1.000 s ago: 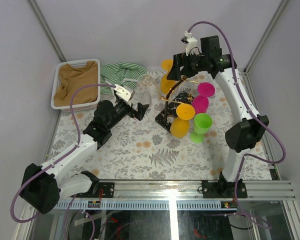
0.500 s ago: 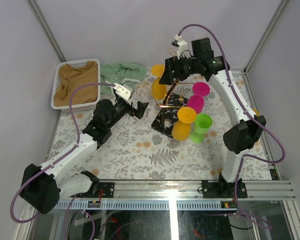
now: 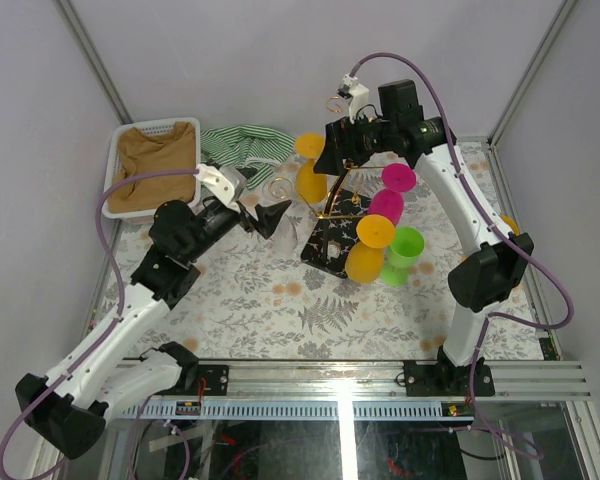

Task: Place the wine glass upside down on the wine glass rack
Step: Move the wine rack to the center of the board.

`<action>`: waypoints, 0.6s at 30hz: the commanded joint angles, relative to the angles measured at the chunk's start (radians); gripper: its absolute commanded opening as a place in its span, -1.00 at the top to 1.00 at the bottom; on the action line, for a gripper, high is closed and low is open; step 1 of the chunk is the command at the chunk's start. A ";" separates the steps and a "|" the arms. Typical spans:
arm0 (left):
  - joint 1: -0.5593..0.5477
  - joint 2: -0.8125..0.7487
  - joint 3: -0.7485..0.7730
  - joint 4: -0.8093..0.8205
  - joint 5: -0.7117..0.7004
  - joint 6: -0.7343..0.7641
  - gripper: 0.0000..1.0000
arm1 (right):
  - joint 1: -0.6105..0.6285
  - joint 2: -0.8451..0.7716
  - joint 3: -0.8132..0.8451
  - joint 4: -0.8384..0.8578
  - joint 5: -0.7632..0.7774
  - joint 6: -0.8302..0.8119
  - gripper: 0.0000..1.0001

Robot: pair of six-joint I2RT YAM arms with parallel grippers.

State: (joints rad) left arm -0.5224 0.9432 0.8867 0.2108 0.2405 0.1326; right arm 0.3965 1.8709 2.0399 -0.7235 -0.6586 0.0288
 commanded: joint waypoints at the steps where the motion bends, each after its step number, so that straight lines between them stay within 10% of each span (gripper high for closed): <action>1: 0.005 -0.045 0.009 -0.093 0.088 0.026 -0.99 | 0.049 -0.044 -0.065 -0.152 -0.085 0.036 -0.99; 18: 0.005 -0.048 0.039 -0.025 0.031 0.042 -1.00 | 0.094 -0.075 -0.128 -0.157 -0.098 0.014 -0.99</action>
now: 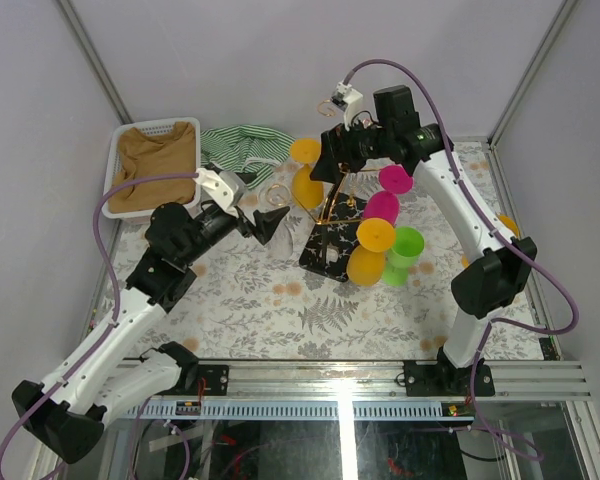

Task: Place the wine glass upside down on the wine glass rack
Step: Move the wine rack to the center of the board.

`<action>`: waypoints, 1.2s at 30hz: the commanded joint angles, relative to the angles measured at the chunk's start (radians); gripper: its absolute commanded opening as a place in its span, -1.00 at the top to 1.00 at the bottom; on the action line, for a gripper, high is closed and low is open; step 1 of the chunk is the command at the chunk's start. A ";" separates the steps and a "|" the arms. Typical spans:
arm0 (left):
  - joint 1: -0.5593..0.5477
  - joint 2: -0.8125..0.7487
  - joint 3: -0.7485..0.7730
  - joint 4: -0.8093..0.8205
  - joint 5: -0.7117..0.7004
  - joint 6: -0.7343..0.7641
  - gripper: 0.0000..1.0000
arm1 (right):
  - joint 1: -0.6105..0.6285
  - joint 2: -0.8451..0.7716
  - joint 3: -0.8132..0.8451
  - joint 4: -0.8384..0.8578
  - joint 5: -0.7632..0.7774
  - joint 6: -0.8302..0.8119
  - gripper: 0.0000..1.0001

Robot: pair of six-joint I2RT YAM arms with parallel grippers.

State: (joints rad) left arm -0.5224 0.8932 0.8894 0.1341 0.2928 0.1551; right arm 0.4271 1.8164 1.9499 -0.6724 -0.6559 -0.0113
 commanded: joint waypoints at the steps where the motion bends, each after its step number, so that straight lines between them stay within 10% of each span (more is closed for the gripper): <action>1: 0.005 0.003 0.038 0.055 -0.025 0.021 -1.00 | 0.067 -0.023 -0.041 -0.209 -0.099 0.054 -0.99; 36: 0.006 0.038 0.087 0.081 -0.095 0.030 -1.00 | 0.058 0.086 0.184 -0.204 0.289 0.052 -0.99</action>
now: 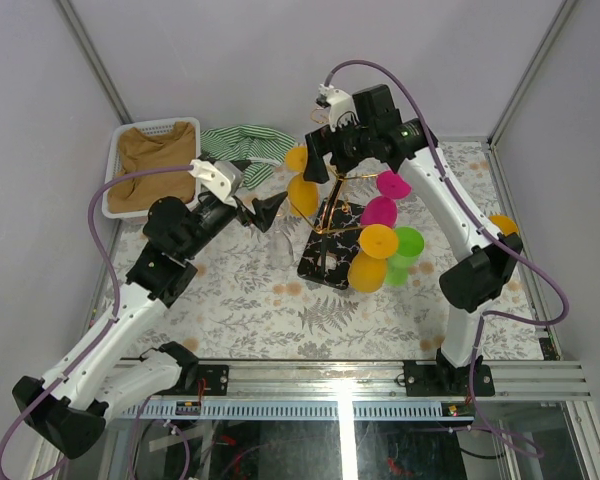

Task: Place the wine glass upside down on the wine glass rack
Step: Move the wine rack to the center of the board.

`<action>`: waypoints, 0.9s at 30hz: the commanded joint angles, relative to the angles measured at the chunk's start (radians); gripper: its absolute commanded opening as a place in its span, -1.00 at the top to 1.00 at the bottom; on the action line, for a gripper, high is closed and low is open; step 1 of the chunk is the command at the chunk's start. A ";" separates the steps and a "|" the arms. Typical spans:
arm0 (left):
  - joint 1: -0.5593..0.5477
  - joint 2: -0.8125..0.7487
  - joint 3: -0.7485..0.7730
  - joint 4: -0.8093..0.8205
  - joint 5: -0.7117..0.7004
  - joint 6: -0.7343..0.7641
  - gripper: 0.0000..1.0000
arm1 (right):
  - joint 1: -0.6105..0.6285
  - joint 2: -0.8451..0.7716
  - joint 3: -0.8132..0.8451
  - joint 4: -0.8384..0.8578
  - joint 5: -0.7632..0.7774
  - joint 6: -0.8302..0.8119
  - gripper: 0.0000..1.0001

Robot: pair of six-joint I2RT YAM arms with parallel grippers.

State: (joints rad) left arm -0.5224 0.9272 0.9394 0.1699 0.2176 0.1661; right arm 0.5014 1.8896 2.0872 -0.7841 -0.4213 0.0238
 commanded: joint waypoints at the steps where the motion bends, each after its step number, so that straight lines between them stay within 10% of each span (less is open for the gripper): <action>1: 0.005 0.006 0.038 0.046 -0.021 0.021 -1.00 | -0.019 0.009 0.052 -0.093 0.057 0.018 -0.99; 27: 0.006 0.175 0.154 0.046 -0.008 -0.036 -1.00 | -0.278 -0.277 -0.153 0.152 0.022 0.151 -0.99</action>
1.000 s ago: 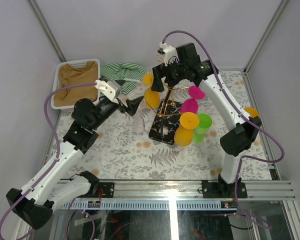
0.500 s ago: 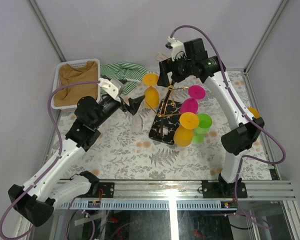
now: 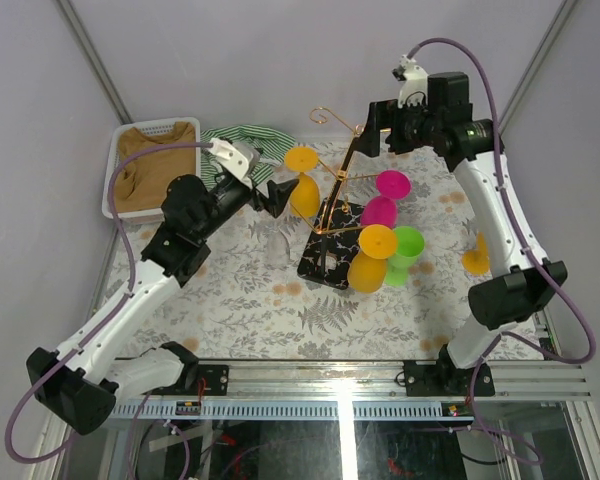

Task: Place the wine glass upside down on the wine glass rack
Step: Move the wine rack to the center of the board, then pick up the wine glass at the center of the board.

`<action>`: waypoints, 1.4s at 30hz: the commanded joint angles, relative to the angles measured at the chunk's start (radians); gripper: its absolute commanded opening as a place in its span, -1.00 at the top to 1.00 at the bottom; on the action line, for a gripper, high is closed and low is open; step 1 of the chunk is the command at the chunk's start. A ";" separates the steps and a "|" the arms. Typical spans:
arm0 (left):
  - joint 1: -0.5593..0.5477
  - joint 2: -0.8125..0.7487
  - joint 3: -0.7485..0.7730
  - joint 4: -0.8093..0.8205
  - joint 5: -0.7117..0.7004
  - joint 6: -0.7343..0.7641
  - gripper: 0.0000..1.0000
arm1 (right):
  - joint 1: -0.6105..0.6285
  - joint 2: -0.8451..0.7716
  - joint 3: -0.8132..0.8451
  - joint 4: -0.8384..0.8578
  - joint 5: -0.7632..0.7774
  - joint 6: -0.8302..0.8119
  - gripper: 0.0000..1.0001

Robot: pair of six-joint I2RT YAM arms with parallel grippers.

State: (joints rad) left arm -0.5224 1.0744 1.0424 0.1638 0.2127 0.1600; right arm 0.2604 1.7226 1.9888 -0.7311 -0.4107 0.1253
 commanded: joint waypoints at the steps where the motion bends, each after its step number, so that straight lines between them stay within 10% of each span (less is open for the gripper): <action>1: 0.006 0.038 0.060 0.052 0.000 -0.036 -1.00 | -0.056 -0.123 -0.077 0.101 0.028 0.052 -0.98; 9: 0.006 0.090 0.121 0.049 0.003 -0.056 -1.00 | -0.214 -0.182 -0.087 -0.144 0.456 -0.073 -0.96; 21: 0.006 0.155 0.192 0.071 0.012 -0.048 -1.00 | -0.356 -0.350 -0.396 -0.189 0.530 -0.028 -0.78; 31: 0.005 0.141 0.106 0.143 0.016 -0.044 -0.99 | -0.413 -0.344 -0.511 -0.143 0.581 -0.009 -0.07; 42: 0.007 0.105 0.049 0.157 -0.018 -0.033 -1.00 | -0.418 -0.296 -0.549 -0.156 0.607 0.002 0.00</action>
State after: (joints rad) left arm -0.5224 1.2140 1.1080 0.2401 0.2173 0.1169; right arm -0.1562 1.4258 1.4689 -0.8993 0.1677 0.1165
